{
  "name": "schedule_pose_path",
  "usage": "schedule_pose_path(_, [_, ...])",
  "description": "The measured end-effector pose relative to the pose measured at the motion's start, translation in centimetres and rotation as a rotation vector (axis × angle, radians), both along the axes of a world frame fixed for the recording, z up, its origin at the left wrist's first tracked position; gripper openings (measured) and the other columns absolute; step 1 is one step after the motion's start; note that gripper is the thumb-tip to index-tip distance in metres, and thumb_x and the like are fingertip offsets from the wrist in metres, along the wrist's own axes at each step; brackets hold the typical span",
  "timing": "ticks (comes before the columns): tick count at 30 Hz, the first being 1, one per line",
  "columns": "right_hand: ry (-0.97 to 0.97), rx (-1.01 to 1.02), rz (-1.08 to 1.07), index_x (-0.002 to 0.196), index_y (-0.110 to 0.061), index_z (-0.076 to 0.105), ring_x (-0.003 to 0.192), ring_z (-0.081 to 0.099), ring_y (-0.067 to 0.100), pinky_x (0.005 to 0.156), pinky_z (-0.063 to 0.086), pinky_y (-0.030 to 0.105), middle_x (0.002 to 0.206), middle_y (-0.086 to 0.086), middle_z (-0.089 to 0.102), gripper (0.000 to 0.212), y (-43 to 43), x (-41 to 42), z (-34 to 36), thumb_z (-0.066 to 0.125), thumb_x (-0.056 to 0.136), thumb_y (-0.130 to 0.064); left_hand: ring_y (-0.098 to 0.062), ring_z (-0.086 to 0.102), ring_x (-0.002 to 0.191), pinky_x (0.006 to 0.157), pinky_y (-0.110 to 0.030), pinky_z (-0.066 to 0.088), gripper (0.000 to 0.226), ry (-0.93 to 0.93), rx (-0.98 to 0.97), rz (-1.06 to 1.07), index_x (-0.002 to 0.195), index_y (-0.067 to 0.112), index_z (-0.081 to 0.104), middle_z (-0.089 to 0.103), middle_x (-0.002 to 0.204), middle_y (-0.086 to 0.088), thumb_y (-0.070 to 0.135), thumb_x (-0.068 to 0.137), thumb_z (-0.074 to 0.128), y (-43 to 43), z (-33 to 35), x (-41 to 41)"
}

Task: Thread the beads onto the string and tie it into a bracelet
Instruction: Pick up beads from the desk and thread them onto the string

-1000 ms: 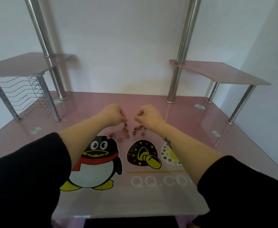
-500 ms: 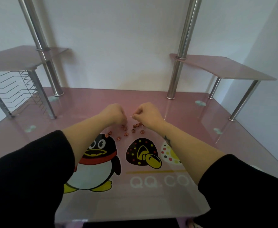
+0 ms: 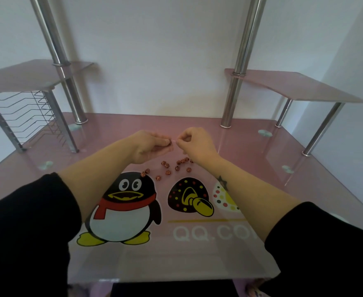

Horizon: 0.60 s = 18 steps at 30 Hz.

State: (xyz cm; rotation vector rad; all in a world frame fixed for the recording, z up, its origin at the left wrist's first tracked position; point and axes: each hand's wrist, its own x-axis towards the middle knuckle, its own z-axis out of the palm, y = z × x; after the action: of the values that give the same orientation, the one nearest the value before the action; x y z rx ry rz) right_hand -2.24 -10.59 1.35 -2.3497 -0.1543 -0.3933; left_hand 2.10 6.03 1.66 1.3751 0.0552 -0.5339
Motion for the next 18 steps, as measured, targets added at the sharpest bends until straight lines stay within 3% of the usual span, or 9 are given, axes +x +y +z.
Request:
schedule_pose_path(3, [0.002, 0.007, -0.002, 0.083, -0.018, 0.064, 0.067, 0.066, 0.013, 0.067, 0.056, 0.033, 0.073, -0.003, 0.067, 0.007, 0.09, -0.22, 0.02, 0.062, 0.088, -0.021, -0.027, 0.071, 0.091, 0.070, -0.027, 0.059, 0.015, -0.064, -0.016, 0.012, 0.096, -0.002, 0.064, 0.069, 0.097, -0.020, -0.011, 0.084, 0.061, 0.07, -0.49, -0.04])
schedule_pose_path(11, [0.000, -0.053, 0.006, 0.084, -0.021, 0.064, 0.075, 0.066, 0.014, 0.072, 0.056, 0.036, 0.079, -0.004, 0.067, 0.006, 0.15, -0.36, 0.28, 0.061, 0.089, -0.023, -0.024, 0.072, 0.089, 0.080, -0.034, 0.059, 0.031, -0.348, 0.177, 0.027, 0.101, 0.008, 0.065, 0.072, 0.095, -0.011, -0.010, 0.076, 0.070, 0.23, -0.82, -0.64])
schedule_pose_path(18, [-0.016, -0.125, -0.001, 0.084, -0.020, 0.066, 0.075, 0.064, 0.015, 0.071, 0.056, 0.039, 0.076, -0.006, 0.064, 0.010, 0.34, -0.57, 0.38, 0.060, 0.089, -0.026, -0.024, 0.071, 0.091, 0.081, -0.033, 0.059, 0.032, -0.410, 0.209, 0.005, 0.102, 0.007, 0.065, 0.072, 0.099, -0.013, -0.012, 0.077, 0.070, 0.17, -0.92, -1.00])
